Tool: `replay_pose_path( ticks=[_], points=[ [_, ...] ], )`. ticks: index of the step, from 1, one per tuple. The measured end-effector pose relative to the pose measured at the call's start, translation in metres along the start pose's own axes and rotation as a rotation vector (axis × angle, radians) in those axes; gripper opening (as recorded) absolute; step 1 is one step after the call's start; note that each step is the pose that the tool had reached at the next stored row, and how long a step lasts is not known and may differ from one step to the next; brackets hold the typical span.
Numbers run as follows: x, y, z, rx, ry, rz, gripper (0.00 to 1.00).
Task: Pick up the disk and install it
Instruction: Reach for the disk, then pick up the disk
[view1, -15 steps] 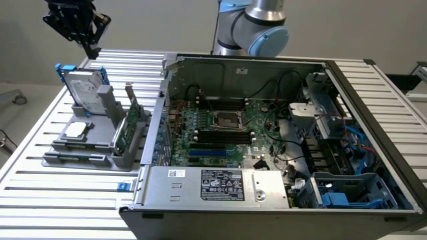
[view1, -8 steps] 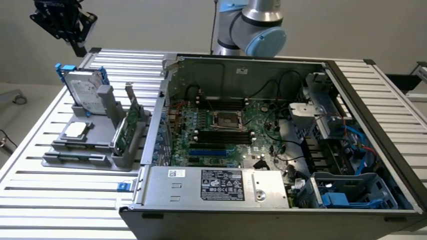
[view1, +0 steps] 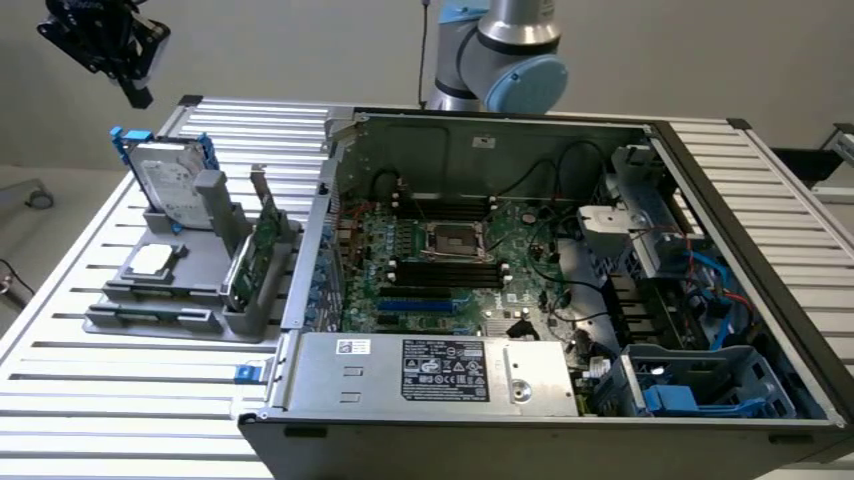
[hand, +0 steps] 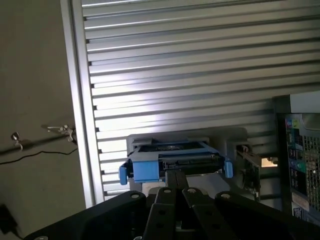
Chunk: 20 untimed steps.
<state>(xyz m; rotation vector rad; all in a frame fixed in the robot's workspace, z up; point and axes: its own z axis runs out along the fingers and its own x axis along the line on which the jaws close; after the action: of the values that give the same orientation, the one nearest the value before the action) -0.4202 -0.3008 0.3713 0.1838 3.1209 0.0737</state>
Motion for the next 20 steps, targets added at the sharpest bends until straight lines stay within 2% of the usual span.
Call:
replay_pose_path(
  ticks=[18, 20],
  points=[
    [0.0031, 0.0005, 0.0002, 0.0001, 0.0009, -0.002, 0.11],
    [0.0035, 0.0005, 0.0007, -0.0002, 0.0020, -0.028, 0.11]
  ],
)
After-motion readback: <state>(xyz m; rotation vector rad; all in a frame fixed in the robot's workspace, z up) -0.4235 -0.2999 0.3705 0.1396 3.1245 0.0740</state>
